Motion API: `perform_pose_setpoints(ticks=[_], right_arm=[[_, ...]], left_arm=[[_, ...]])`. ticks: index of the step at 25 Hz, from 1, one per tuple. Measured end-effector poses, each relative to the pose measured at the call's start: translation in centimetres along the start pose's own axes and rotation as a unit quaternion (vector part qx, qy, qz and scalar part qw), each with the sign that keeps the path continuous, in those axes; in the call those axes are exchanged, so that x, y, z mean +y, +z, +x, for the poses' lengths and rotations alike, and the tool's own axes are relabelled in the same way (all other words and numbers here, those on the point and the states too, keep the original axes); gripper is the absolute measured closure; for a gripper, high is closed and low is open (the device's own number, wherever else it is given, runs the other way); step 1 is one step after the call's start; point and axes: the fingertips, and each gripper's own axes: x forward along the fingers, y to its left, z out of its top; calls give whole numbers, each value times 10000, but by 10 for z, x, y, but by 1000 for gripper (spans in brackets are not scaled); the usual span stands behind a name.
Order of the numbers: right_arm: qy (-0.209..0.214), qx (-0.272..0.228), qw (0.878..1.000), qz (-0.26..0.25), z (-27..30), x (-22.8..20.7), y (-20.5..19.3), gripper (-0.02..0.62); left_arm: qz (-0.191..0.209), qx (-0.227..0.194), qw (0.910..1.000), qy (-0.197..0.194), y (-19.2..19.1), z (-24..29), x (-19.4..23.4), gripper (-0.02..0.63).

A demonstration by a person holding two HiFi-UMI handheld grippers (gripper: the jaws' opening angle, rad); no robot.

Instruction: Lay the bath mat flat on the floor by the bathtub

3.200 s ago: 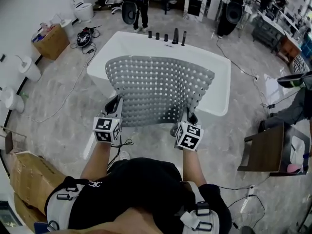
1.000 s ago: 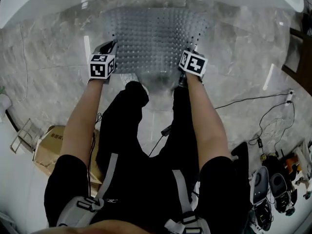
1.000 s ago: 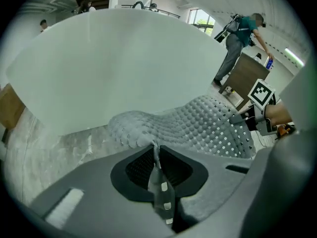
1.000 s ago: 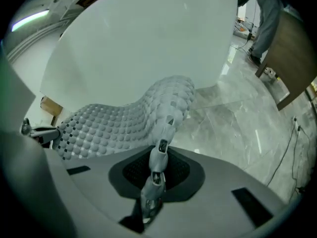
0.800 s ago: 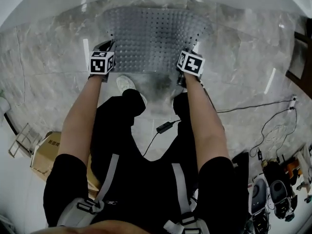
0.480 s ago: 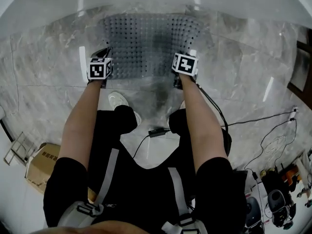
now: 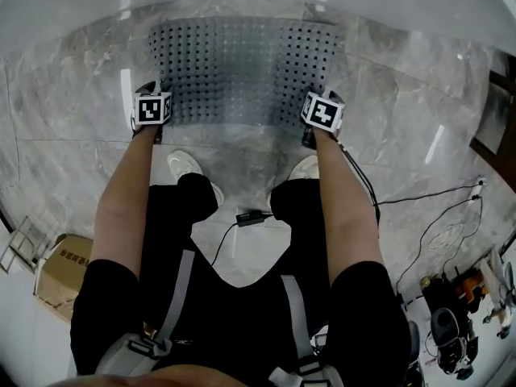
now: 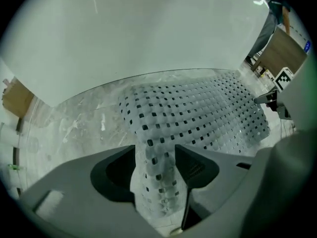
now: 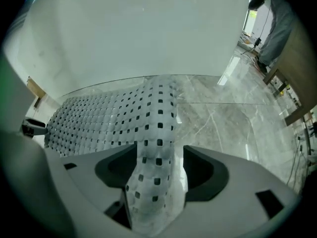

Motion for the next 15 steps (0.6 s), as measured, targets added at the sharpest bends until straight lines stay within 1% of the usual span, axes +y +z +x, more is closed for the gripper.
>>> perform_pose_setpoints(ticks=[1,3,6,7,8,9,10,11,12,15], right_arm=[[14,-80,10000,-55,-9,1,2,327],[95,-163,9997,-125,-35,9,5,327],[490,-302,9983,-104,-90,39,17,336],[617,-389,9973,-117,-111,49,23,364],[714,-475,9962,-153,-132,59,30,403],[782,-541,9952,-213,-154,68,36,442],[827,-590,9944,-296,-177,76,41,478],[857,-643,9935,-394,-202,84,45,533],[881,-709,9924,-490,-228,92,48,557],[959,-1025,9881,-635,-308,114,64,586]], left_arm=[[-4,23,10000,-83,-3,-5,-2,364],[16,-8,9999,-153,-3,-31,-7,364],[39,-296,9991,-302,5,-90,-21,367],[60,-447,9984,-341,12,-112,-26,369],[71,-614,9975,-353,19,-135,-31,411],[65,-780,9963,-346,27,-160,-36,517],[38,-927,9951,-350,34,-186,-41,588],[-9,-1051,9937,-387,39,-212,-47,601],[-77,-1167,9921,-449,43,-239,-53,601],[-363,-1598,9846,-609,61,-322,-66,601]])
